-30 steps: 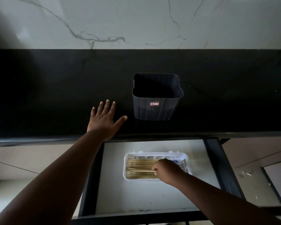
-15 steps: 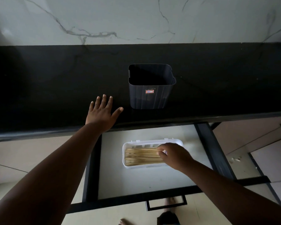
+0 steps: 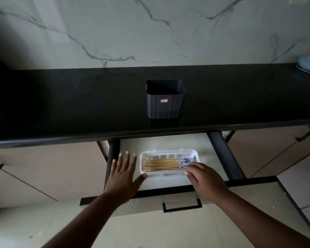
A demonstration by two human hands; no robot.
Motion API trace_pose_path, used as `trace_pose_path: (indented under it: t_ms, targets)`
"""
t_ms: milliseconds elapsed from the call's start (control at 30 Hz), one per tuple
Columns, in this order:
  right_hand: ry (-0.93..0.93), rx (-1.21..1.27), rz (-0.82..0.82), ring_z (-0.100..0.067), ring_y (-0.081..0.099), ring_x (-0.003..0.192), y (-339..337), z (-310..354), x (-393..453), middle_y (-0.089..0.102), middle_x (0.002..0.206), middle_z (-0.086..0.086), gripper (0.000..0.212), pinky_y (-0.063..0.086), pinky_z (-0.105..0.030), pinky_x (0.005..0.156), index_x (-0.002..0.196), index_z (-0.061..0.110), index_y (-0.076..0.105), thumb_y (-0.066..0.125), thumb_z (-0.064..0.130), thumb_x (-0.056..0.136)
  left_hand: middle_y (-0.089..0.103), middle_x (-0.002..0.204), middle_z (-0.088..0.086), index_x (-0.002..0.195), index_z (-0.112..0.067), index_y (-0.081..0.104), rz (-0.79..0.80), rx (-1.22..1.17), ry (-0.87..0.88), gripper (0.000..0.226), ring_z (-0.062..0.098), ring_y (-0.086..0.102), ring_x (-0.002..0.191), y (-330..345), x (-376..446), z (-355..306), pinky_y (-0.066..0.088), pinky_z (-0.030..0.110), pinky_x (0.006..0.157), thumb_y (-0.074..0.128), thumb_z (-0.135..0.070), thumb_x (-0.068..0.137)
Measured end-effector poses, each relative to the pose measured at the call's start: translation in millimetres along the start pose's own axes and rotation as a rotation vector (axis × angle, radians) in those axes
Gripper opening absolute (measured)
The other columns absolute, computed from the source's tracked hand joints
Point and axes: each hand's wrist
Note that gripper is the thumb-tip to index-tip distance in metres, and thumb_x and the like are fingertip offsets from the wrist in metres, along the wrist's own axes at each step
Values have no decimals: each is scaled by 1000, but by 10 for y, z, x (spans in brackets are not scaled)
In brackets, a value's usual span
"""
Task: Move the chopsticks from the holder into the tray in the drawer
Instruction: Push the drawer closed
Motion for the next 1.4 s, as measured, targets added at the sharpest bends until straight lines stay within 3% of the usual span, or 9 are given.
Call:
trace_pose_path:
  t_ms: [100, 200, 267, 400, 467, 600, 900, 1300, 1400]
  targets:
    - [-51, -15, -79, -27, 69, 98, 6, 53, -271, 69, 112, -6, 26, 57, -35, 78, 108, 12, 72, 73, 22, 84, -31, 154, 3, 146, -29, -21, -40, 80, 41, 85, 20, -38, 138, 252, -531, -178, -28, 36, 111, -5, -79, 80]
    - [-67, -74, -62, -29, 65, 107, -2, 45, -609, 65, 121, -8, 35, 54, -37, 88, 117, 13, 67, 60, 35, 90, 4, 160, 9, 152, -16, 12, -115, 115, 78, 80, 34, -1, 147, 402, -962, -367, -10, 41, 115, 23, -67, 91]
    - [-58, -159, 33, -35, 55, 124, 13, 10, -816, 57, 137, -13, 49, 44, -45, 104, 133, 11, 58, 52, 40, 93, 11, 159, 10, 151, -12, 17, -145, 141, 74, 80, 35, 6, 147, 475, -1116, -443, -5, 41, 115, 30, -62, 91]
    - [14, -254, 173, -28, 1, 150, 13, -112, -1066, -5, 161, -1, 70, 4, -38, 120, 155, 19, 3, 38, 42, 99, -10, 159, 7, 151, -17, -4, -157, 196, 57, 82, 32, -13, 146, 534, -1204, -444, -15, 39, 115, 21, -64, 88]
    - [24, -301, 218, -25, -8, 150, -19, -132, -1094, -16, 161, 0, 72, -3, -36, 120, 153, 20, -10, 35, 36, 99, -5, 160, 7, 152, -17, 1, -145, 199, 62, 81, 32, -8, 147, 522, -1223, -412, -13, 40, 115, 27, -61, 89]
    - [44, -286, 275, -27, -9, 150, -34, -80, -1059, -14, 163, -4, 77, -3, -36, 121, 153, 17, -14, 39, 29, 98, -25, 157, 2, 147, -23, -20, -94, 218, 75, 88, 22, -31, 141, 546, -1190, -307, -20, 40, 115, 41, -55, 92]
    - [56, -336, 266, -30, -14, 149, 76, -155, -831, -20, 161, -5, 86, -8, -37, 119, 150, 16, -20, 43, 29, 94, -36, 151, -3, 140, -27, -34, -38, 177, 60, 106, 18, -40, 136, 457, -896, -245, -19, 40, 113, 54, -50, 87]
    - [96, -435, 326, -28, -16, 148, 46, -306, 195, -22, 160, -6, 97, -9, -41, 119, 148, 16, -25, 50, 42, 93, -39, 149, -1, 136, -27, -37, 69, 243, 26, 109, 23, -37, 137, 138, 109, -59, -27, 51, 106, 54, -59, 84]
    - [94, -482, 290, -29, -18, 147, 46, -323, 425, -25, 158, -5, 96, -19, -41, 116, 146, 16, -25, 48, 50, 93, -34, 152, 8, 146, -22, -25, -31, 413, 75, 109, 32, -33, 138, 53, 327, -42, -32, 55, 103, 52, -64, 83]
Point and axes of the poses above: each hand's wrist, its own x-axis towards the middle knuckle, its own y-axis out of the palm, z = x × y
